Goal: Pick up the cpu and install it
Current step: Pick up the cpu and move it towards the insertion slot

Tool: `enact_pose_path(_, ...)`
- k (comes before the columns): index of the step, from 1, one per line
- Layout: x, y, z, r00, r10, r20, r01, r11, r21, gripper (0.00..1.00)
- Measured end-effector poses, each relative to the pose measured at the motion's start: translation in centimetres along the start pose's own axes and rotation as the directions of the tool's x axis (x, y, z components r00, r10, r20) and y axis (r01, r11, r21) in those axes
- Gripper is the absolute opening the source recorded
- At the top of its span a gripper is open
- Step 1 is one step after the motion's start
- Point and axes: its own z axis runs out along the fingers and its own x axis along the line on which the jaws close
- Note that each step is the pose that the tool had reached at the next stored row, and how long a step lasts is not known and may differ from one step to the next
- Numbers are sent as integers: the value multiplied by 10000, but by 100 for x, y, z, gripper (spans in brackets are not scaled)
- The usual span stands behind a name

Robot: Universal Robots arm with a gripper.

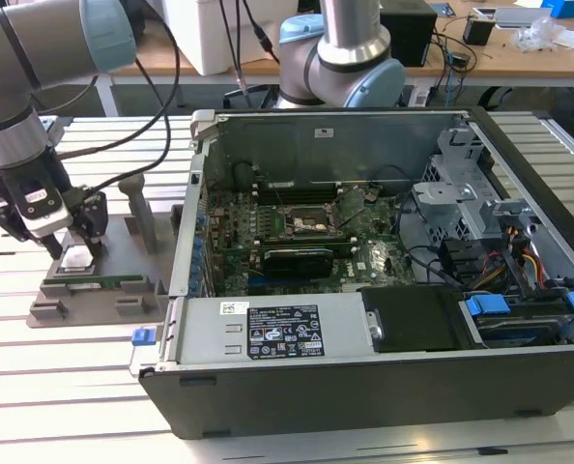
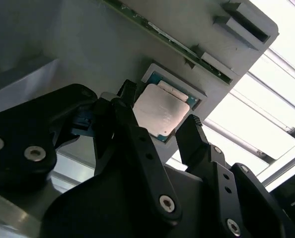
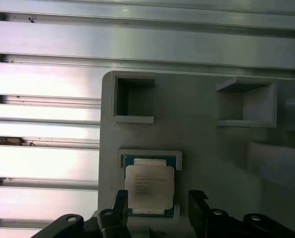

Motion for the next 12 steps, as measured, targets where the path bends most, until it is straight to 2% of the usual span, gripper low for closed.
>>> enact_pose_path(3, 43, 20, 43, 10000, 0, 2, 0, 10000, -2, 60)
enact_pose_path(12, 45, 59, 146, 9999, -161, 1, 161, 9999, -4, 60)
